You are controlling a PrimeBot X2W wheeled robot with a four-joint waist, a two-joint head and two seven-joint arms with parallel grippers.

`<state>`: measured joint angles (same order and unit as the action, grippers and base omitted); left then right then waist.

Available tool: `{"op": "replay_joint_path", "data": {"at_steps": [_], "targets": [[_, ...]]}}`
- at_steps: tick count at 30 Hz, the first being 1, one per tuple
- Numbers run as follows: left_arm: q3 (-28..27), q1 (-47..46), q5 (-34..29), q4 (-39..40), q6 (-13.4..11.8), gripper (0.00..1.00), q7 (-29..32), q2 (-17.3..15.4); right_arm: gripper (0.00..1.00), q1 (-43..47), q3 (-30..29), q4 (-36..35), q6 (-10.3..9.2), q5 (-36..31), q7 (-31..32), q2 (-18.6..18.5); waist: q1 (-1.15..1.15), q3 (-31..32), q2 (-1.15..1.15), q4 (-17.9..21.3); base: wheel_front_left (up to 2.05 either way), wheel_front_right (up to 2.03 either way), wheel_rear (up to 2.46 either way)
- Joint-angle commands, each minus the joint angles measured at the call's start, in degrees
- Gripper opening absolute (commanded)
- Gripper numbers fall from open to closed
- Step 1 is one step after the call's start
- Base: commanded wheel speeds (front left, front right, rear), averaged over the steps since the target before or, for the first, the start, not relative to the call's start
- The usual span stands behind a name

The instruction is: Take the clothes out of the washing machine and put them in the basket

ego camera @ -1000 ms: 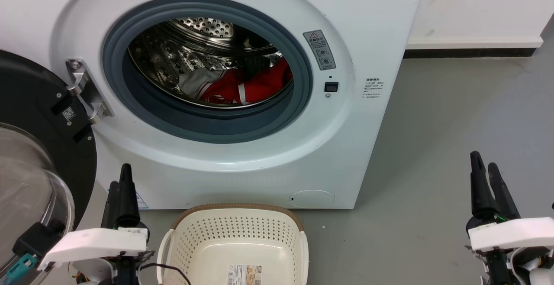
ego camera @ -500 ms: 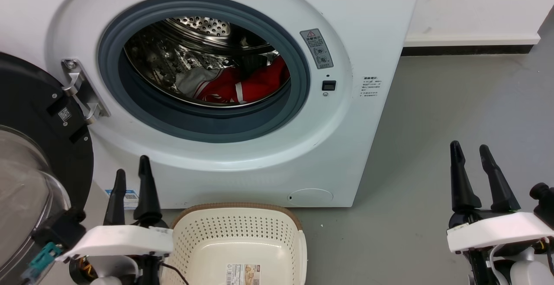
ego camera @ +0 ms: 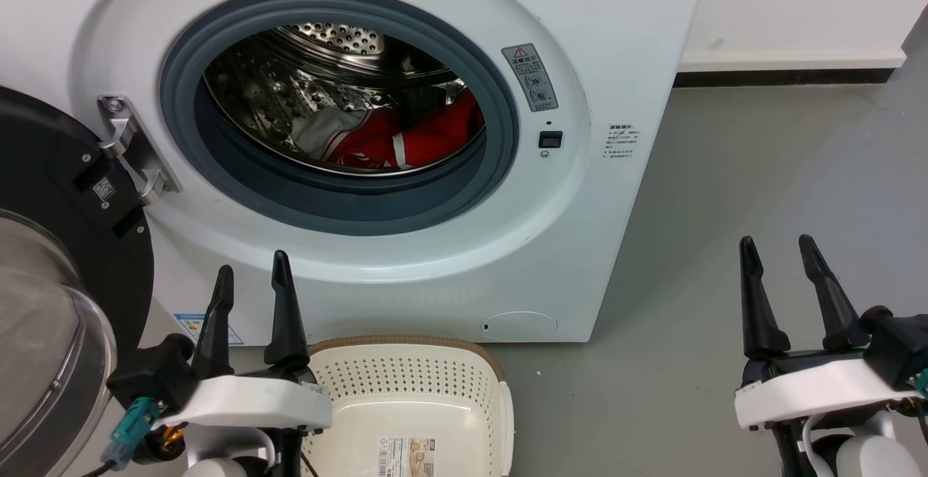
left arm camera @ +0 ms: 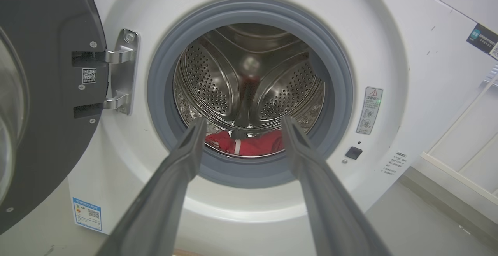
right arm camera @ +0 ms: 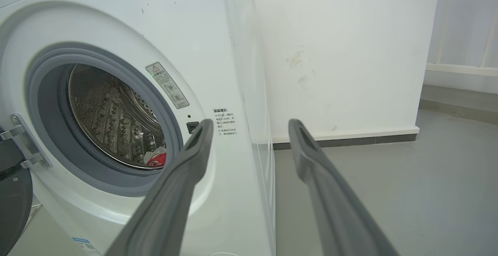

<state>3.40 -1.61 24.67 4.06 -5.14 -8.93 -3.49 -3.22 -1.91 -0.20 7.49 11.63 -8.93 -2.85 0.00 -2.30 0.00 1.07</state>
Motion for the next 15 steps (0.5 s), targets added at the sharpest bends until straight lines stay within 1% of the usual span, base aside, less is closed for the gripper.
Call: {"op": "replay_joint_path", "data": {"at_steps": [1,11,15], "targets": [[0.4,0.0,-1.6,0.4,-0.6,1.0,-0.6,-0.6,1.0,0.0,0.1,-0.4,0.0,-1.7,-0.5,-0.1,0.0,0.0,0.0,0.0,0.0,0.0,0.0],[4.0,0.5,-7.4,-0.9,-4.1,1.0,-2.0,-2.5,1.0,0.4,0.3,0.3,0.0,-8.6,-1.9,-0.1,0.0,0.0,0.0,0.1,0.0,0.0,0.0],[5.5,0.9,-9.2,-1.7,-4.8,1.0,-2.5,-3.1,1.0,0.6,0.2,1.0,0.0,-11.0,-2.4,-0.1,0.0,0.2,0.0,0.2,0.0,0.0,0.0]]}}
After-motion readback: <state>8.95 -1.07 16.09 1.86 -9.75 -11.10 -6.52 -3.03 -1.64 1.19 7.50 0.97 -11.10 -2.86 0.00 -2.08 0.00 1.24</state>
